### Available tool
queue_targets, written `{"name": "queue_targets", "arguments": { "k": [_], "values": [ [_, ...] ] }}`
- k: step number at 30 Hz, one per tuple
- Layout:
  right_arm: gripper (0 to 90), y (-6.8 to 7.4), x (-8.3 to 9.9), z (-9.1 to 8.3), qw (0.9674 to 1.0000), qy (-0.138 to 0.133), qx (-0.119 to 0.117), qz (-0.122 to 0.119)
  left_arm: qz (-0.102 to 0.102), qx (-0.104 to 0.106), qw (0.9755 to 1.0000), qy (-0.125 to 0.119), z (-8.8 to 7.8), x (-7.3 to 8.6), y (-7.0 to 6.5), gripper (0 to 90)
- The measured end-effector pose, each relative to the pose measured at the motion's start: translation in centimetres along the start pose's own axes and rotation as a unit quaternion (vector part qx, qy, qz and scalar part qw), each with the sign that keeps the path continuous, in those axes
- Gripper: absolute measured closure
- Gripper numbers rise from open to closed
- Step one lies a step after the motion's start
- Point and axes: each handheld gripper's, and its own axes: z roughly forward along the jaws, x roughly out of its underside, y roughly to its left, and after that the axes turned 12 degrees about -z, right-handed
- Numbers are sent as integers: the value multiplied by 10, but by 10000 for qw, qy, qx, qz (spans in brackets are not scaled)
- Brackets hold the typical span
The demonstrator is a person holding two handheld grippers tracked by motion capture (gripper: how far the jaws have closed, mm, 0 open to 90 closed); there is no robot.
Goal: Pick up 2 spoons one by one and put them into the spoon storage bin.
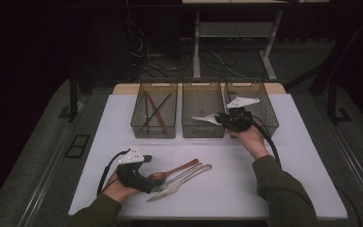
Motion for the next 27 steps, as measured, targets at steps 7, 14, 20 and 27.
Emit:
{"name": "queue_targets", "arguments": {
  "k": [7,14,20,27],
  "values": [
    [638,-2,-1,-4,9997,-142,-107,155,0,14,10000,14,0,0,0,0],
    [442,-6,-1,-10,9970,-290,-471,549,-1,31,10000,10,0,0,-1,0],
    [340,-8,1,-22,9957,-279,-460,751,3,31,10000,9,0,0,-1,0],
    [200,-5,2,-34,9941,-433,-511,852,10,40,10000,8,0,0,-1,0]
  ]
}}
